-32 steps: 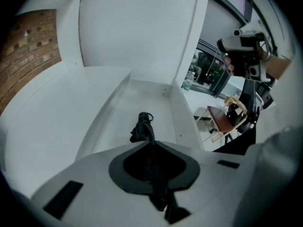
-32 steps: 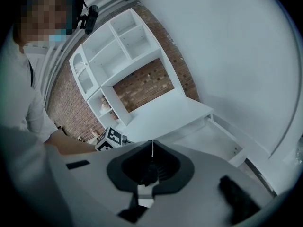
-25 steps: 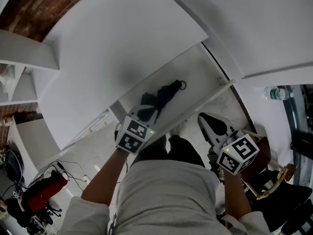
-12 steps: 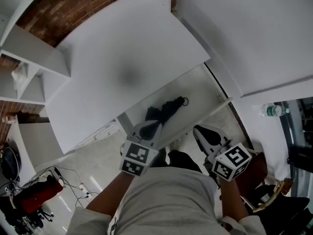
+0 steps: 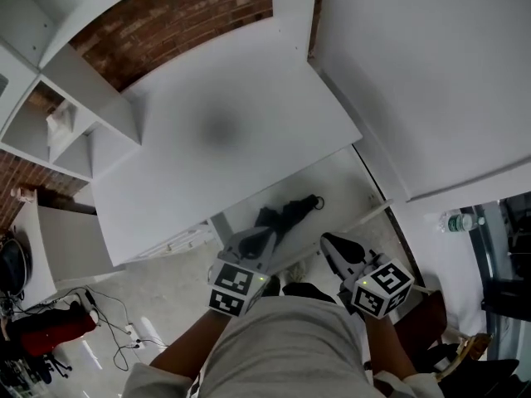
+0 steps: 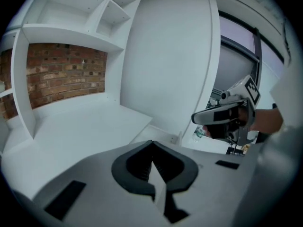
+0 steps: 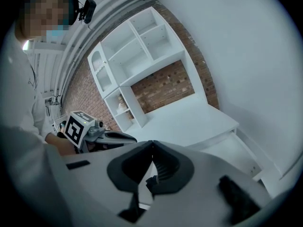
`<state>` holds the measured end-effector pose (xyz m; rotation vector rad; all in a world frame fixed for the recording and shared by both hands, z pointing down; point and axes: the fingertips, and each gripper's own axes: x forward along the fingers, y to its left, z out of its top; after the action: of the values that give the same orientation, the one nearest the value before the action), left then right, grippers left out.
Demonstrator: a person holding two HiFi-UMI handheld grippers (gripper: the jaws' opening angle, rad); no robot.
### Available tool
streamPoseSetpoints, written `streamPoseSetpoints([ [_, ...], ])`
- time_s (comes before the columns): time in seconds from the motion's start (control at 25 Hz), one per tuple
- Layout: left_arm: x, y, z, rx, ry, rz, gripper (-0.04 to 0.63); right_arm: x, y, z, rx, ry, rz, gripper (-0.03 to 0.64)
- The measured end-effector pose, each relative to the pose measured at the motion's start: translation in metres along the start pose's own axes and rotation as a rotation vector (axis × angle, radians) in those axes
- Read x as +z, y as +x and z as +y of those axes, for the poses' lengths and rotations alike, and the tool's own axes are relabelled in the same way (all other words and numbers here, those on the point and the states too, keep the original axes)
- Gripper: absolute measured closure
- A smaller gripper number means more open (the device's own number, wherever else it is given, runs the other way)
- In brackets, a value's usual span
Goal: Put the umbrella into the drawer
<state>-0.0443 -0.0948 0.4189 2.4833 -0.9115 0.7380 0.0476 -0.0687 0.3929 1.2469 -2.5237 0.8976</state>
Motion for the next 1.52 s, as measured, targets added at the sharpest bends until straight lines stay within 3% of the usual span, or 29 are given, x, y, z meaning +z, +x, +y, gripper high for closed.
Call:
streamPoseSetpoints([
  [0.68,0.014,-0.038,0.008,0.076,-0.058,-0.076,0.58,0.024,0.018,0.028,0.1,-0.101,0.023,0.589],
  [1.52,0.018,-0.051,0.016,0.116,-0.092,-0.11,0.578,0.023,0.009,0.037,0.122,-0.143,0.044,0.589],
])
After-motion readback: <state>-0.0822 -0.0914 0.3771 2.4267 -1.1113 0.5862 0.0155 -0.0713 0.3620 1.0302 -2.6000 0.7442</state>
